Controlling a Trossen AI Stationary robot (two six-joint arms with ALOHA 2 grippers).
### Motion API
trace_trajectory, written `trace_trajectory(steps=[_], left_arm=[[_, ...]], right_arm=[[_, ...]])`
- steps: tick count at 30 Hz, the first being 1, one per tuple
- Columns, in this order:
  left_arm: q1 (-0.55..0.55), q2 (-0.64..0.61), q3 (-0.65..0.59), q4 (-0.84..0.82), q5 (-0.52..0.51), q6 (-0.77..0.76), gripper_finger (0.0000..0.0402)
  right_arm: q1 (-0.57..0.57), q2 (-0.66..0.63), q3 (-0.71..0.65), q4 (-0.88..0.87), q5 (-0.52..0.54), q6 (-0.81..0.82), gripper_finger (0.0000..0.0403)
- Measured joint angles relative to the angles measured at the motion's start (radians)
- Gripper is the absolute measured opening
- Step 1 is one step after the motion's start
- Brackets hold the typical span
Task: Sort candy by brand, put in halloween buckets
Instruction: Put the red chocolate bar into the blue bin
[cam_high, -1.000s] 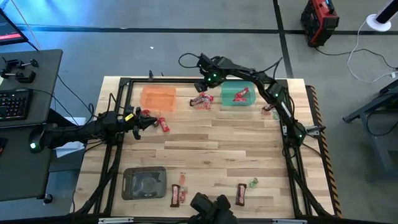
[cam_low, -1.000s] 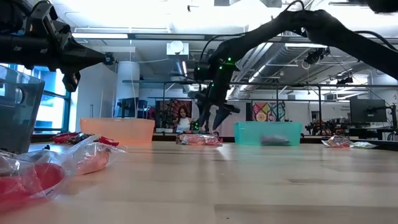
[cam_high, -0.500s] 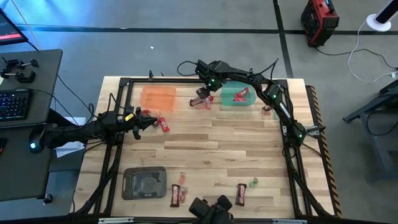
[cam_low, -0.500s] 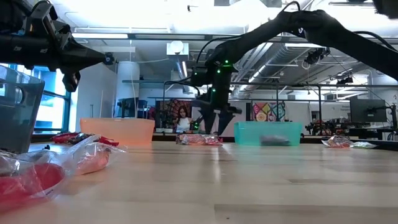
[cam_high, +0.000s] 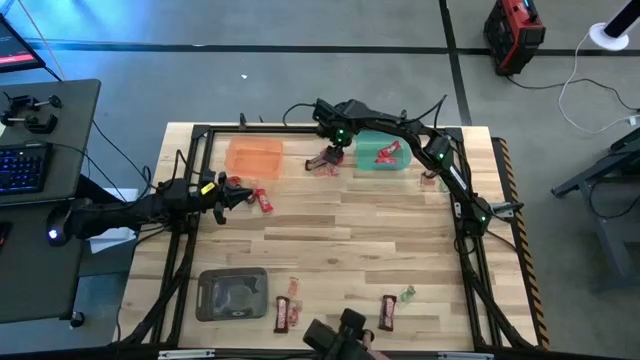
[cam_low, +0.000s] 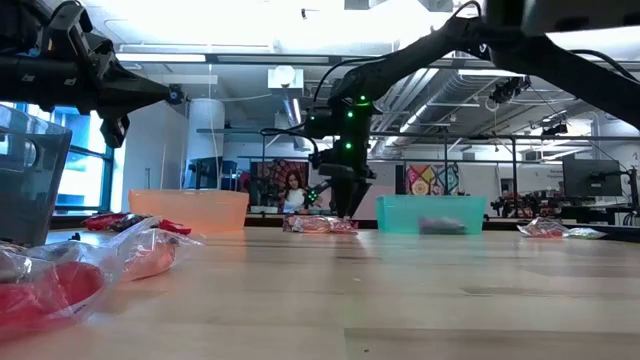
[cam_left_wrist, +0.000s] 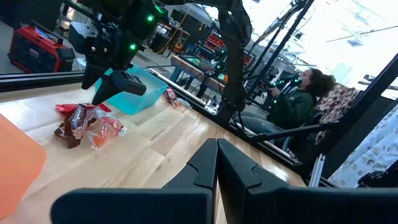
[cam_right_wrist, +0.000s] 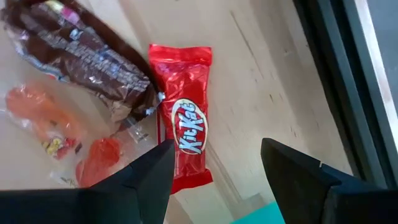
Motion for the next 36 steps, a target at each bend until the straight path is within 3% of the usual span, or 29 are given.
trace_trajectory(steps=[7,15,20,24,31,33,36], left_arm=[[0.000,0.000,0.000,0.000,0.000,-0.001,0.0000],[0.000,0.000,0.000,0.000,0.000,-0.001,0.0000],[0.000,0.000,0.000,0.000,0.002,0.000,0.0000],[0.000,0.000,0.000,0.000,0.002,0.000,0.0000],[0.000,0.000,0.000,0.000,0.000,-0.001,0.0000],[0.000,0.000,0.000,0.000,0.000,0.000,0.0000],[0.000,0.000,0.000,0.000,-0.001,-0.001,0.0000]], right_arm=[[0.000,0.001,0.000,-0.004,-0.038,-0.110,0.0232],[0.001,0.051,0.001,0.000,-0.075,-0.125,0.0232],[0.002,0.053,0.001,0.013,-0.045,-0.129,0.0224],[0.001,0.053,0.001,0.014,-0.044,-0.134,0.0175],[0.001,0.038,0.001,0.012,-0.029,-0.124,0.0027],[0.001,0.016,0.000,0.015,-0.027,-0.132,0.0014],[-0.003,-0.047,0.000,0.022,-0.019,-0.129,0.0033]])
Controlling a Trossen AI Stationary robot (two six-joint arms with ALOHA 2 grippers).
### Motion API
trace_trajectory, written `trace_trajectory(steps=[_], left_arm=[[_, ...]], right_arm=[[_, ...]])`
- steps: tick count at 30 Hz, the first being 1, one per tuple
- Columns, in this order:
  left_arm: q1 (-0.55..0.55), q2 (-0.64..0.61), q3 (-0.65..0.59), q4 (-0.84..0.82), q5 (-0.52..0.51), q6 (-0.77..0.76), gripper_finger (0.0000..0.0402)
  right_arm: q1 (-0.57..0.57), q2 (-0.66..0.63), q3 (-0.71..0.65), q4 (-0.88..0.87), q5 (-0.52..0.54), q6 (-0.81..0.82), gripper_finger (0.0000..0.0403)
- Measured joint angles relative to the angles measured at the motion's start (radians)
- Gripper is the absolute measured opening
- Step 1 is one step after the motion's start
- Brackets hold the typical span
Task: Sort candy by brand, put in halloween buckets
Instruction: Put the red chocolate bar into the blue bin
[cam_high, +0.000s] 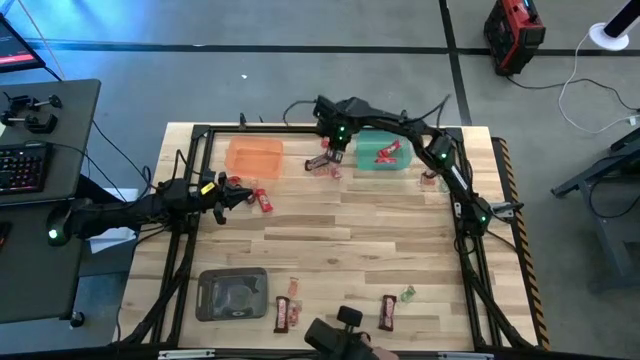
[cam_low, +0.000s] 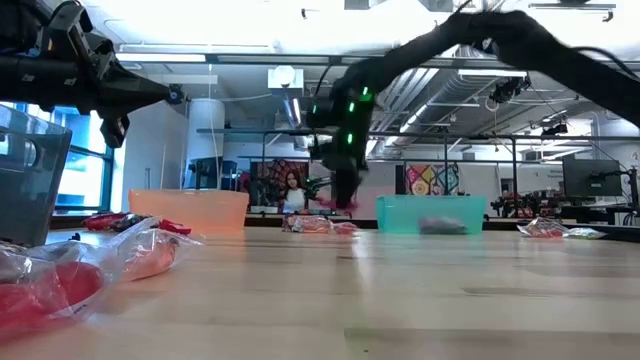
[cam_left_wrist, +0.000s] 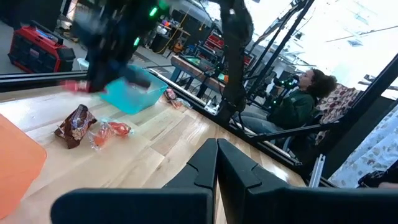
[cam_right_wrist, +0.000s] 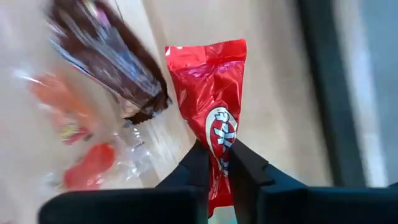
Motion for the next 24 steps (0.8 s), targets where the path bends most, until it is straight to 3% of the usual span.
trace_trajectory(steps=[3,12,16,20,24], left_arm=[[0.000,0.000,0.000,0.000,0.000,0.001,0.0000],[0.000,0.000,0.000,0.000,0.000,0.000,0.0000],[0.000,0.000,0.000,0.000,0.000,0.000,0.0000],[0.000,0.000,0.000,0.000,0.001,0.000,0.0000],[0.000,0.000,0.000,0.000,0.001,0.001,0.0000]], right_arm=[[-0.005,-0.069,0.001,-0.036,0.011,0.049,0.0043],[-0.039,-0.217,-0.032,-0.284,0.029,0.127,0.0010],[-0.073,-0.320,-0.194,-0.266,0.044,0.165,0.0024],[-0.113,-0.463,-0.442,-0.117,0.064,0.231,0.0033],[-0.141,-0.573,-0.604,0.016,0.034,0.301,0.0035]])
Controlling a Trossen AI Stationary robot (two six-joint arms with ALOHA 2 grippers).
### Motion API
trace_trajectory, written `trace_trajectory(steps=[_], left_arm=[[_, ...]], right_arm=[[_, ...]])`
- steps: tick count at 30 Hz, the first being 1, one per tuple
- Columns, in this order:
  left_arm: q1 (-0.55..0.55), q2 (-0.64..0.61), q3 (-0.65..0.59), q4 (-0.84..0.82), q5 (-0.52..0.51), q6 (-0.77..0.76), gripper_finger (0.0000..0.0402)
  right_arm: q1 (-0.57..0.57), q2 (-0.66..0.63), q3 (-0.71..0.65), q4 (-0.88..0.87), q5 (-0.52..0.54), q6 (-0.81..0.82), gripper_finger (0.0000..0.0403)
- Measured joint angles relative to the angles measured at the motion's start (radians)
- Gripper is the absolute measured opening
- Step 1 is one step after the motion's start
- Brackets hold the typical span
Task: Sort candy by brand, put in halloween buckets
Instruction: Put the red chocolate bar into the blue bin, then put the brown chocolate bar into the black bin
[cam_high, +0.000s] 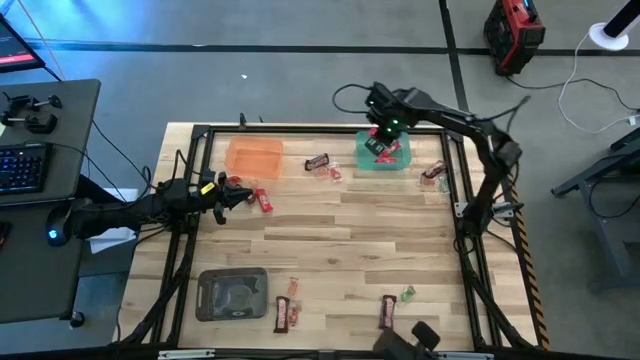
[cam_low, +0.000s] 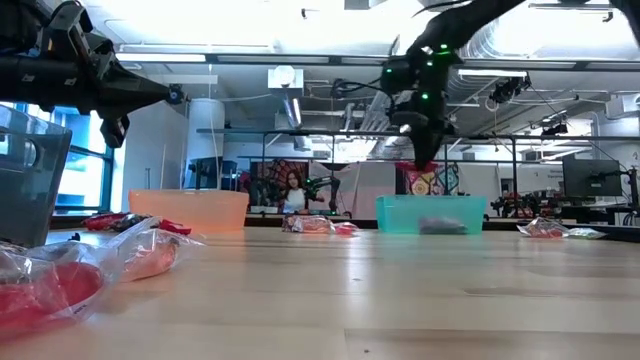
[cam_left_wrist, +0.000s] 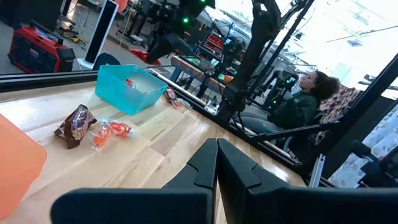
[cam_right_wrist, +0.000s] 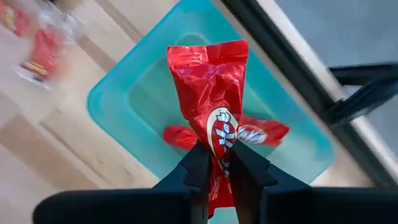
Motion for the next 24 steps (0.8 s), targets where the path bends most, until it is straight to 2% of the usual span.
trace_trajectory(steps=[4,7,19,24], left_arm=[[0.000,0.000,0.000,0.000,0.000,0.000,0.0000],[0.000,0.000,0.000,0.000,0.000,0.000,0.0000],[0.000,0.000,0.000,0.000,0.000,0.000,0.0000],[0.000,0.000,0.000,0.000,0.000,0.001,0.0000]], right_arm=[[-0.006,-0.034,-0.066,0.021,-0.057,0.059,0.0037],[-0.006,-0.036,-0.078,0.001,-0.064,0.080,0.0054],[0.002,-0.036,-0.082,-0.009,-0.072,0.046,0.0211],[0.002,-0.050,-0.082,-0.055,-0.249,0.077,0.0228]])
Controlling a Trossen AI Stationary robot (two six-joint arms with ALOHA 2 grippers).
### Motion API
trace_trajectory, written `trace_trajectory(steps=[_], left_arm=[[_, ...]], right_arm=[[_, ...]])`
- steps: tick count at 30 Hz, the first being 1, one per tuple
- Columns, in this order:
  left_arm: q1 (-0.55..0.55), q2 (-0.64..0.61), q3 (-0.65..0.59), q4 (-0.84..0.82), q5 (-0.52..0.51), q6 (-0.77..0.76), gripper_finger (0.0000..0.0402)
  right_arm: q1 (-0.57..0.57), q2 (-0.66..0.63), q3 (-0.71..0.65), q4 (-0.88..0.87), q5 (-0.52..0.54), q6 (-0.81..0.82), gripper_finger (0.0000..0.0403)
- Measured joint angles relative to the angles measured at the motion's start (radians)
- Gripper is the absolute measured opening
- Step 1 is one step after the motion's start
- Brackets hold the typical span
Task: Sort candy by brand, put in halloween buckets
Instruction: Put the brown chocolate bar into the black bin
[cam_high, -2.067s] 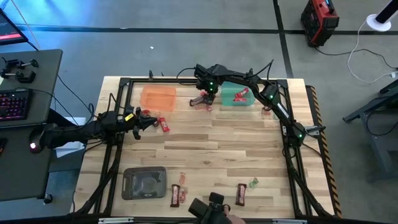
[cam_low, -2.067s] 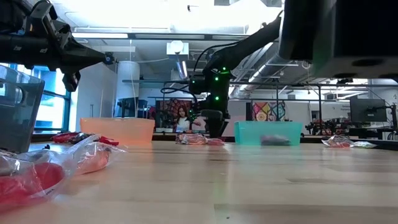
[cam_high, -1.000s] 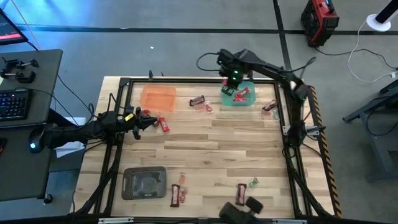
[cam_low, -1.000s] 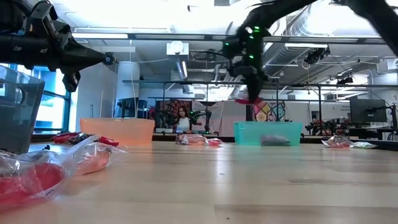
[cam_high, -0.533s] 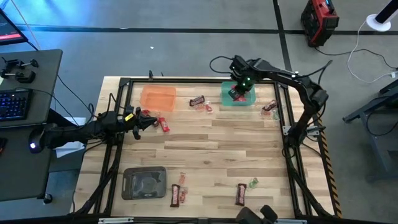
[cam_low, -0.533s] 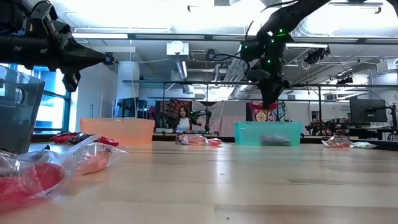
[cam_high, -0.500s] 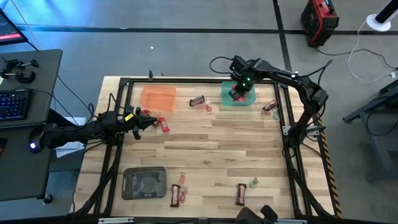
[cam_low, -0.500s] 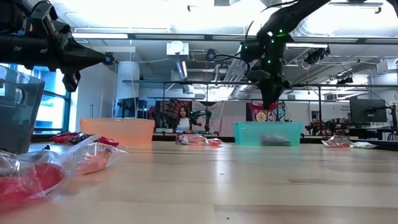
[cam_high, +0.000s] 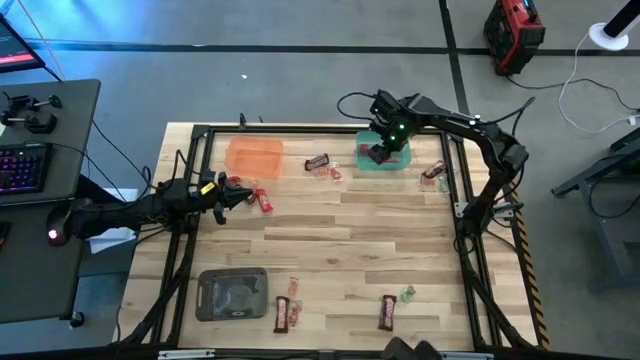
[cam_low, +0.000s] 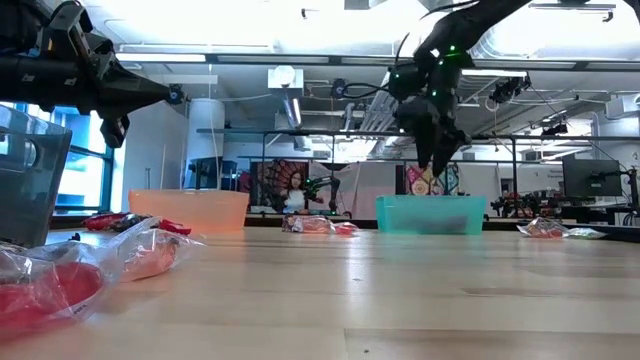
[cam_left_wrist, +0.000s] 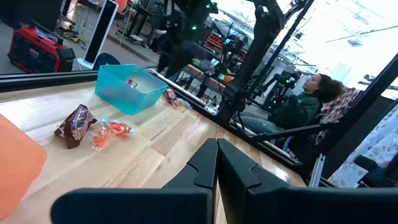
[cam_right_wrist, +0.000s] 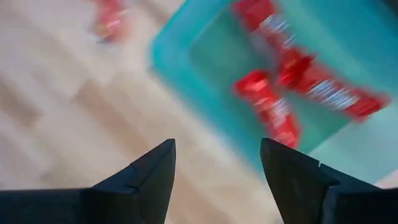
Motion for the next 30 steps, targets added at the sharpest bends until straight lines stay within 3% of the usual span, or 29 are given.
trace_trajectory(steps=[5,9,14,18,21,24,30], left_arm=[[0.000,0.000,0.000,0.000,0.000,-0.001,0.0000],[0.000,0.000,0.000,0.000,0.001,0.000,0.0000],[0.000,0.000,0.000,0.000,0.000,-0.001,0.0000],[0.000,0.000,0.000,0.000,0.000,-0.001,0.0000],[0.000,0.000,0.000,0.000,0.000,0.000,0.0000],[0.000,0.000,0.000,0.000,0.000,-0.001,0.0000],[0.000,0.000,0.000,0.000,0.000,0.000,0.0000]], right_arm=[[0.100,-0.072,-0.035,-0.081,-0.058,0.106,0.0227],[0.277,-0.210,-0.229,-0.010,-0.070,0.334,0.0227],[0.610,-0.368,-0.539,0.195,-0.169,0.912,0.0227],[0.920,-0.419,-0.671,0.453,-0.184,1.433,0.0227],[1.098,-0.405,-0.681,0.578,-0.120,1.741,0.0227],[1.215,-0.352,-0.640,0.596,-0.077,1.943,0.0227],[1.302,-0.191,-0.520,0.626,-0.082,2.034,0.0227]])
